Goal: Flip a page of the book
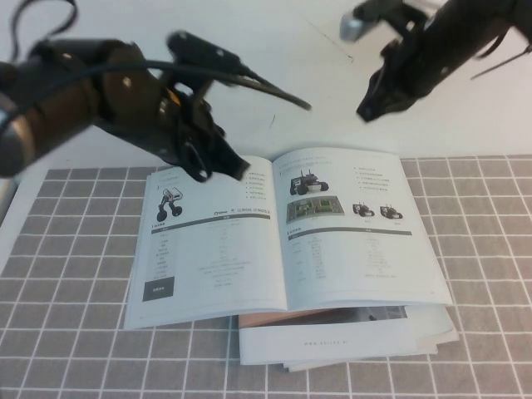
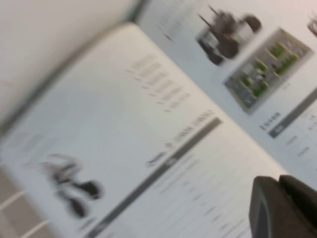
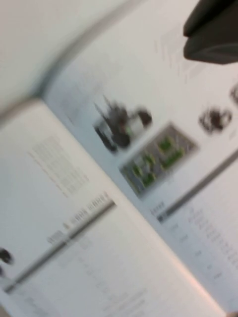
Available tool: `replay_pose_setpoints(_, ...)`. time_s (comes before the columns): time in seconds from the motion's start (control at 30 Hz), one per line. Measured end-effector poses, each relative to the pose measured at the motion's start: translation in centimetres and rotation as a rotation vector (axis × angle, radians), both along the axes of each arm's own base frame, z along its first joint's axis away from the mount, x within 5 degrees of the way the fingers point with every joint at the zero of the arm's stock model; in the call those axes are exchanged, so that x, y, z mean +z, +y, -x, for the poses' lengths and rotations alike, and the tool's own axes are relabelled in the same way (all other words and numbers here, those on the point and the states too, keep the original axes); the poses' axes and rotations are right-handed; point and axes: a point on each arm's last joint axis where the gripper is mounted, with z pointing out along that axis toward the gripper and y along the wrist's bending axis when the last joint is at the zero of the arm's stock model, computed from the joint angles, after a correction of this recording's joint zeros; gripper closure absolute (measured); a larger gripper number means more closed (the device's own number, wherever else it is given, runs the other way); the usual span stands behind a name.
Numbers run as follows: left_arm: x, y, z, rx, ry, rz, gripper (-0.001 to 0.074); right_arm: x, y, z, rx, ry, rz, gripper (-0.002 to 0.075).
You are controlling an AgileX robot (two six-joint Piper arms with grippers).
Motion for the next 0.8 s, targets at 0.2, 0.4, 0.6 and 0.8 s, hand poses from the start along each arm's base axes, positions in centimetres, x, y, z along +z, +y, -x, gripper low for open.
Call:
replay_pose_setpoints(0.2, 7.8, 3.9, 5.0, 0.107, -0.148, -0.059, 0.0738, 10.8, -4.3, 3.6, -0.124, -0.262, 0.068, 0.0727)
replay_pose_setpoints(0.4, 13.4, 6.7, 11.6, 0.151, -0.278, 0.002, 0.0738, 17.3, -9.4, 7.6, -0.283, -0.407, 0.113, 0.0728)
replay_pose_setpoints(0.6, 14.4, 9.5, 17.4, 0.236, -0.349, 0.05, 0.0738, 19.5, -12.3, 12.4, -0.348, -0.407, 0.133, 0.0728)
replay_pose_setpoints(0.8, 10.4, 11.5, 21.7, 0.236, -0.432, 0.029, 0.0738, 16.6, -13.4, 17.7, -0.336, -0.287, 0.193, 0.0728)
